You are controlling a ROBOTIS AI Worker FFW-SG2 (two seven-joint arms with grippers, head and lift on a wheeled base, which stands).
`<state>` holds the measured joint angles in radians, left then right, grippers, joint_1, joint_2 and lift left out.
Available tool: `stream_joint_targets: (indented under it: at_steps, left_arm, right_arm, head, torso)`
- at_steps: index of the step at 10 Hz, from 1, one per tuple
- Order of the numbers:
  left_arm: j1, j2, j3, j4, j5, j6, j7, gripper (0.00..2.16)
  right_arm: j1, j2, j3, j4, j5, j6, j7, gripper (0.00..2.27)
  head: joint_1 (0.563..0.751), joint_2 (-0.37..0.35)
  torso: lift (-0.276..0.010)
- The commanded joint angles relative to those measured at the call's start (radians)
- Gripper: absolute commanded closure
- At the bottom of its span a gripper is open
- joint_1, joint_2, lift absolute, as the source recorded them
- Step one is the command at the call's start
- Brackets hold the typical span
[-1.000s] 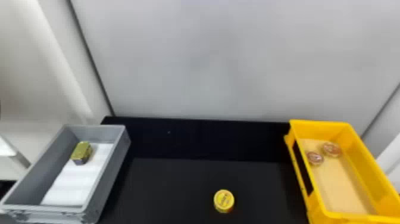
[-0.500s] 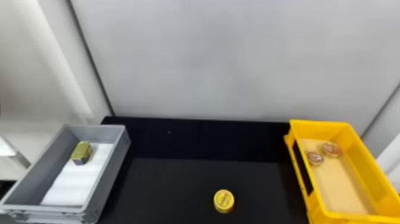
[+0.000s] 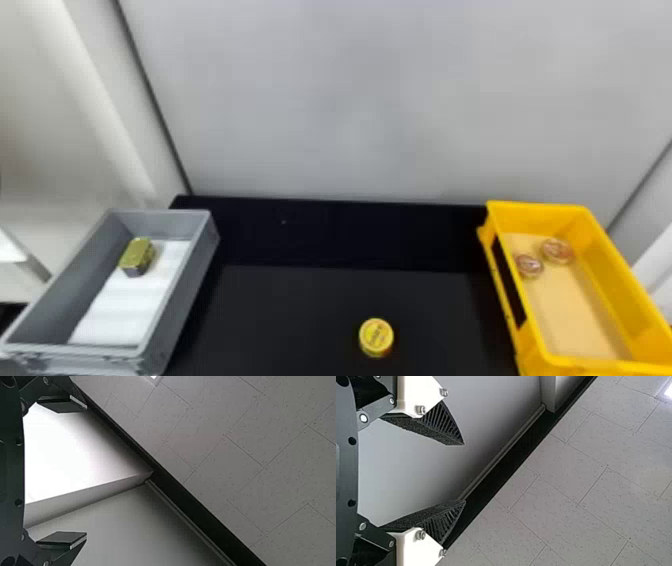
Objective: Pick up the round yellow can and place it in the yellow rectangular box
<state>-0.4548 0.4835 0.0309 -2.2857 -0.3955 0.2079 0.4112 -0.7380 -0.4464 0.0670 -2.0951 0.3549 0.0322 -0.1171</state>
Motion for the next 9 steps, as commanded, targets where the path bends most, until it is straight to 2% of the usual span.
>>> stream_joint_targets:
  at_steps: [1,6,7,8,9]
  left_arm:
    - [-0.004,0.001,-0.002,0.000,0.000,0.001,-0.001,0.14]
    - [-0.005,0.000,-0.002,0.000,0.000,0.001,-0.001,0.14]
    - [-0.004,0.000,-0.002,0.000,0.000,0.001,-0.001,0.14]
    - [-0.004,0.000,-0.003,0.000,0.000,0.001,-0.001,0.14]
    - [-0.004,-0.002,-0.005,0.000,0.000,0.001,-0.001,0.14]
  right_arm:
    - [0.002,0.000,-0.003,-0.002,-0.002,0.000,0.000,0.36]
    - [-0.001,0.000,-0.004,-0.003,-0.019,0.005,-0.003,0.36]
    - [-0.001,0.000,-0.003,-0.003,-0.057,0.037,-0.009,0.34]
    - [-0.003,0.002,0.002,-0.009,-0.122,0.135,-0.012,0.25]
    - [-0.008,0.005,0.005,-0.026,-0.171,0.255,-0.010,0.08]
  head:
    - [0.663,0.054]
    - [0.663,0.054]
    - [0.663,0.054]
    - [0.663,0.054]
    - [0.663,0.054]
  torso:
    - [-0.010]
    - [-0.010]
    - [-0.010]
    - [-0.010]
    - [-0.010]
